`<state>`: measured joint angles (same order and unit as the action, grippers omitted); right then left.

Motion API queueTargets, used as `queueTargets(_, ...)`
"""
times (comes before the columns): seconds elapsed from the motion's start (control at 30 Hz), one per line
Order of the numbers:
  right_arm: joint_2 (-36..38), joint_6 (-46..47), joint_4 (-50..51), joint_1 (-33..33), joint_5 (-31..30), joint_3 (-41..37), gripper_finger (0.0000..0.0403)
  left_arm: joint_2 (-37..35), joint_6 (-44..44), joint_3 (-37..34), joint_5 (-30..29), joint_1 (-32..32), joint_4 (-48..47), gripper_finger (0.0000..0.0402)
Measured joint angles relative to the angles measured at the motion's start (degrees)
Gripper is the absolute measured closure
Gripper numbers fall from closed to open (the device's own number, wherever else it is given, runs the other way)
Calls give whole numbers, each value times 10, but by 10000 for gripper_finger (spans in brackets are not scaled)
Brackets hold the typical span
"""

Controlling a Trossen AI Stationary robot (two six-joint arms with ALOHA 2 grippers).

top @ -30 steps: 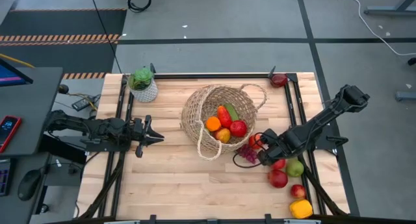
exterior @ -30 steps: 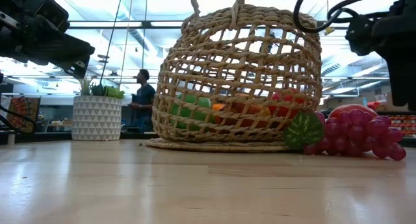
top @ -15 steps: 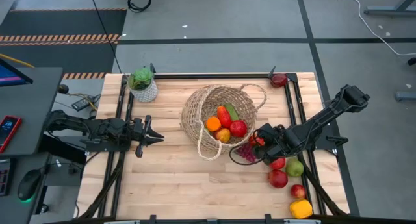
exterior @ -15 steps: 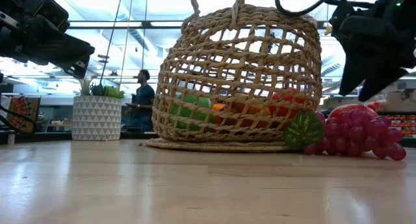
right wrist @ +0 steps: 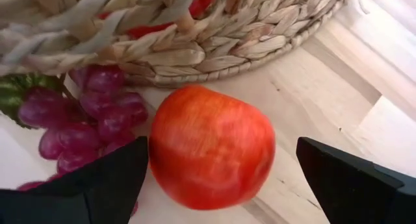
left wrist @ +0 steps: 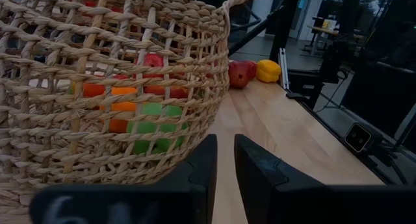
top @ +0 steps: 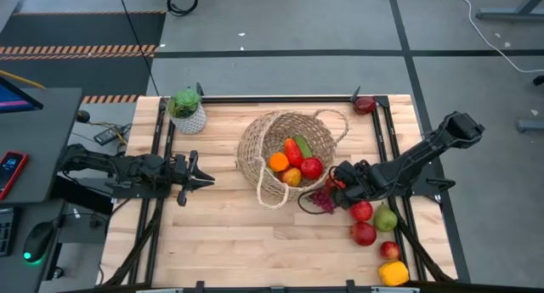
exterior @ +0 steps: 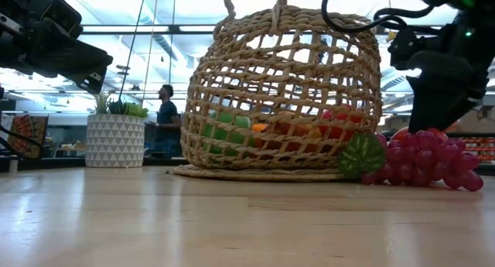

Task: Build produce basket
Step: Put the red apple into the woven basket

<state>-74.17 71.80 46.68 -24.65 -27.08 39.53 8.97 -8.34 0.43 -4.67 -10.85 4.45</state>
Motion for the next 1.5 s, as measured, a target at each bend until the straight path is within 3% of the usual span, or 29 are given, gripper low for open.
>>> queueTargets(0.27, -7, 15, -2, 27, 6, 0, 7, 0, 0, 0, 0, 0, 0, 338)
queueTargets(0.53, -8, -23, -10, 39, 95, 0, 7, 0, 0, 0, 0, 0, 0, 345)
queueTargets(0.73, -8, -96, 19, 17, 161, 0, 7, 0, 0, 0, 0, 0, 0, 341)
queueTargets(0.93, 12, -98, 54, -2, 205, 9, 7, 0, 0, 0, 0, 0, 0, 339)
queueTargets(1.1, 41, -33, 105, -30, 206, 46, 7, 0, 0, 0, 0, 0, 0, 344)
queueTargets(1.3, 78, 112, 114, -140, 105, 35, 7, 0, 0, 0, 0, 0, 0, 344)
queueTargets(1.5, 65, 196, 122, -216, 102, 33, 6, 0, 0, 0, 0, 0, 0, 339)
